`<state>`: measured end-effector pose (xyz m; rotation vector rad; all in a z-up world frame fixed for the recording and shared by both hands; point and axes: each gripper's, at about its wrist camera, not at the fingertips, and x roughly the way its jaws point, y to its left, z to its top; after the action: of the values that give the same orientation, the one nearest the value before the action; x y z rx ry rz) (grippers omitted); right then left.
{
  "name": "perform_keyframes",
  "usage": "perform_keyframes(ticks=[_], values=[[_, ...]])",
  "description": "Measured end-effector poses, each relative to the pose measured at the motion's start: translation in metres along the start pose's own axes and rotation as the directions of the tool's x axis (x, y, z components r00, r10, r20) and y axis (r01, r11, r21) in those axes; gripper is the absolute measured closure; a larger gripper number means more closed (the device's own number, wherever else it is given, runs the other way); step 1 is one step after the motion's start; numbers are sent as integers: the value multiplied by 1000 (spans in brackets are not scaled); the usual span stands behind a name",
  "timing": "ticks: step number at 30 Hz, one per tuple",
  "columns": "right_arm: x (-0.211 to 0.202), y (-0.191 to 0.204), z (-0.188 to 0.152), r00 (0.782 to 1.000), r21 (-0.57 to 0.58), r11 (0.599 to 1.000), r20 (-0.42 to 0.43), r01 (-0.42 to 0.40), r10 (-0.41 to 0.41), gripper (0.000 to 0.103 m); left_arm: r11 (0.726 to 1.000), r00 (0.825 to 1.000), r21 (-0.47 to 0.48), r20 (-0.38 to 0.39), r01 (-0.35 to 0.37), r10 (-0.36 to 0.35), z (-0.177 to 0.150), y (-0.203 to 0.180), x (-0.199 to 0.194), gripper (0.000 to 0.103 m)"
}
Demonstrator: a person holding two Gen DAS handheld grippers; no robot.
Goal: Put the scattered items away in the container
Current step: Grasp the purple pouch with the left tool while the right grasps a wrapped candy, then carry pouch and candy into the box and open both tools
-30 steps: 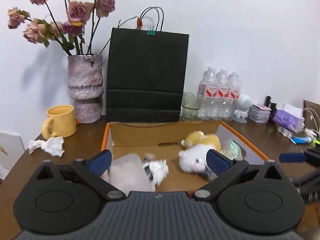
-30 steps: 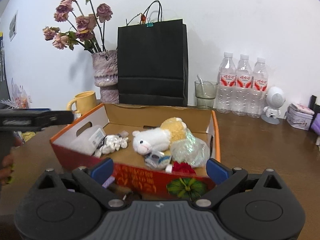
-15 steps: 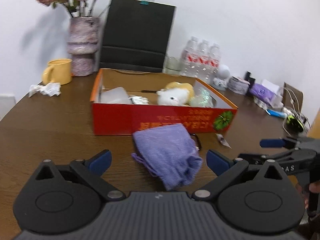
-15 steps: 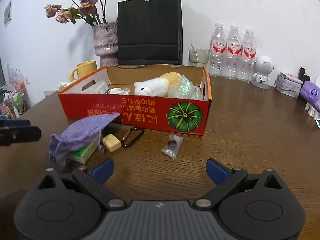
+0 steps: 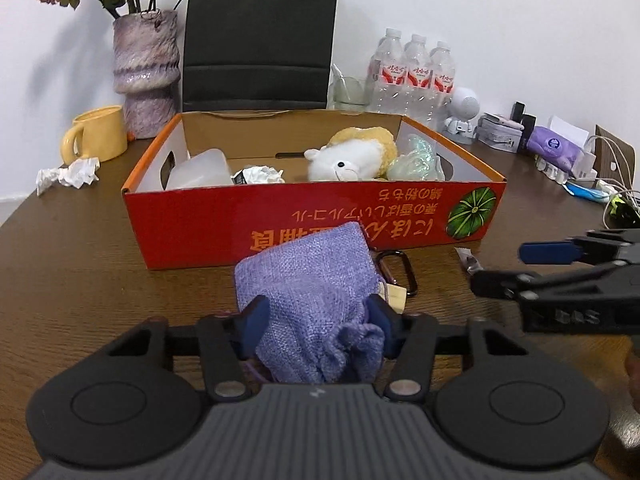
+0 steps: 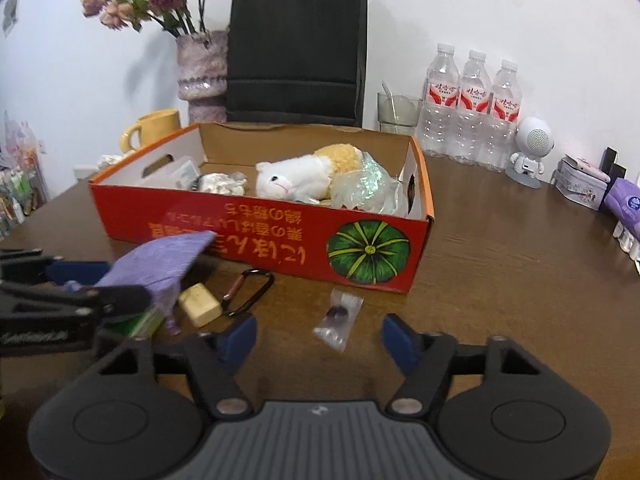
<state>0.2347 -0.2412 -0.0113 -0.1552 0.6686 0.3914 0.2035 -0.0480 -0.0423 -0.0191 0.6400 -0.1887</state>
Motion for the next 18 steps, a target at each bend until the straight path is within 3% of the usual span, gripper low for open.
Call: perform_keyframes(ticks=[1,3,8,12,18], values=[[6,0,2,1000,2,1000,-6,6,-6,47,1000,1000,-2,3,5,-5,0,1,-1,58],[18,0,3,999,7,1000,-28,31,-30,75,1000,1000,-7,5,16,-16,1,3,-2,71],[27,-3,-1,998,17,999,-51,32,-31,87,999,1000,-38,13,28,-27,2,13,-6,85],[18,-5,-3,1000,31,999,-18,20,-19,98,996,998,-77,52,41,-37,2,23,-20,86],[-4,-6,-7,999,55,998,25,-28,27,102,993,994,-108,104,52,-40,1,39,-49,87]])
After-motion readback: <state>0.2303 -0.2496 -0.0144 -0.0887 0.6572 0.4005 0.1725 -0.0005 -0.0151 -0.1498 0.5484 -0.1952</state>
